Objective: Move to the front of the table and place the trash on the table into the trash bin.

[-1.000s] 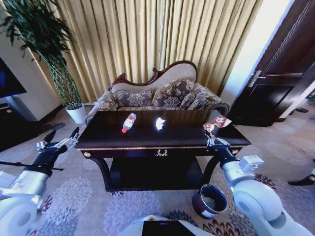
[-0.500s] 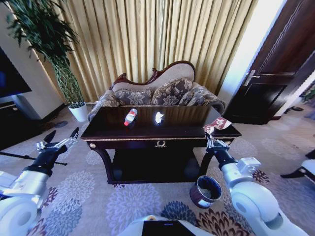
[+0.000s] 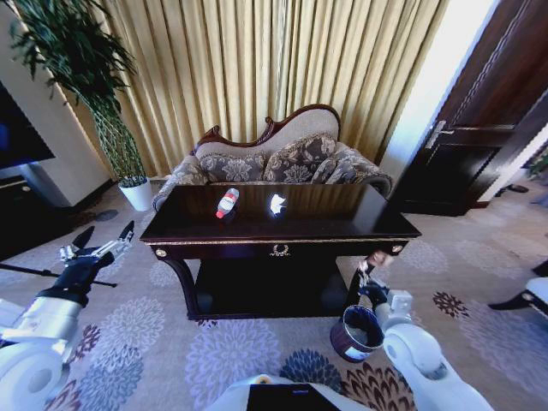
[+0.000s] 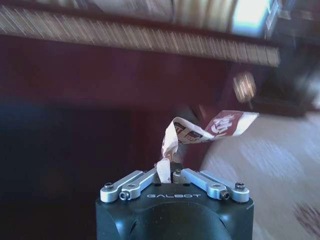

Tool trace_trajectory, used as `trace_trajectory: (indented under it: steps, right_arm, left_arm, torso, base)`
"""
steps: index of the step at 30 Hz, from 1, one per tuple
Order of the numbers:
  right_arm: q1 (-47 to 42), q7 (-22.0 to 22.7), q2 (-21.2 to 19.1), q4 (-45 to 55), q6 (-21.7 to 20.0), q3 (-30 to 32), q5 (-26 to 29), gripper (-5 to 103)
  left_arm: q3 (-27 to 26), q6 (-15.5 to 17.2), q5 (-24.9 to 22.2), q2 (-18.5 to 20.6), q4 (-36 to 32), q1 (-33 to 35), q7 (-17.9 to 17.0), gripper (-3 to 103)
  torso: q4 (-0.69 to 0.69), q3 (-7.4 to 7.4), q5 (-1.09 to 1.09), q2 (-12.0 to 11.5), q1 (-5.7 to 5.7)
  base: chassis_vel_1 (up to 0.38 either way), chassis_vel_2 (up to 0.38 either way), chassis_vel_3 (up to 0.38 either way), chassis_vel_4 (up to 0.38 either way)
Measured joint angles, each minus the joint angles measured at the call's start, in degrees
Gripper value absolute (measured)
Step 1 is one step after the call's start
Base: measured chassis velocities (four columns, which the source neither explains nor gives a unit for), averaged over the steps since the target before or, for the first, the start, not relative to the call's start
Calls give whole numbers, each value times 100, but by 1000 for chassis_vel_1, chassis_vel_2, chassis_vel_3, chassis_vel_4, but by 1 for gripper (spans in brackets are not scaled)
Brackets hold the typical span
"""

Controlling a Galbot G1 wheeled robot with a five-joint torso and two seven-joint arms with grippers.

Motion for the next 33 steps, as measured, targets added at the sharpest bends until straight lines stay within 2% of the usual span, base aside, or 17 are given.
trace_trajectory:
  steps: [1,5,6,13,21,22,25,27,32,33]
  right_arm:
    - [0,0,0,0,0,0,0,0]
    - [632,-27,-32,-1245,168,-104,-121,0]
    - [632,-27,-32,-1245,168,-104,-121,0]
    - [1265,-200,-16,-2887,481,-215,-686,0]
    - [1378,-241,110,-3440,586,-225,-928,0]
    - [1378,-242,145,-3478,595,-225,-967,-3]
    - [1378,-238,233,-3525,602,-227,-1060,13]
    - [1379,-236,249,-3525,610,-227,-1065,13]
    - [1406,-211,287,-3481,640,-213,-1037,40]
    - [1407,-210,286,-3468,641,-214,-1033,40]
  left_arm:
    - [0,0,0,0,0,0,0,100]
    - [-10,-9,-3,-5,-4,0,0,100]
    - [-10,-9,-3,-5,-4,0,0,100]
    - [-5,-26,-13,16,-6,1,-1,100]
    - [-6,-32,-30,27,-8,-1,-4,100]
    - [3,-33,-30,20,-8,2,-4,100]
    - [19,-34,-28,10,-16,8,-4,100]
    - [19,-35,-28,10,-16,9,-3,100]
    - [19,-52,-31,44,-16,-2,-3,100]
    - [19,-52,-33,48,-16,-7,-3,100]
  torso:
    - [0,0,0,0,0]
    - [3,0,-2,0,1]
    - [3,0,-2,0,1]
    - [1,0,0,0,0]
    - [1,0,-2,0,1]
    - [1,0,-2,1,0]
    - [1,0,-2,1,0]
    - [1,0,-2,1,0]
    - [1,0,-2,1,0]
    - [1,0,-2,1,0]
  base:
    - [0,0,0,0]
    - [0,0,0,0]
    - [0,0,0,0]
    - [0,0,0,0]
    - [0,0,0,0]
    - [0,0,0,0]
    - [0,0,0,0]
    - [0,0,0,0]
    - [0,0,0,0]
    - [0,0,0,0]
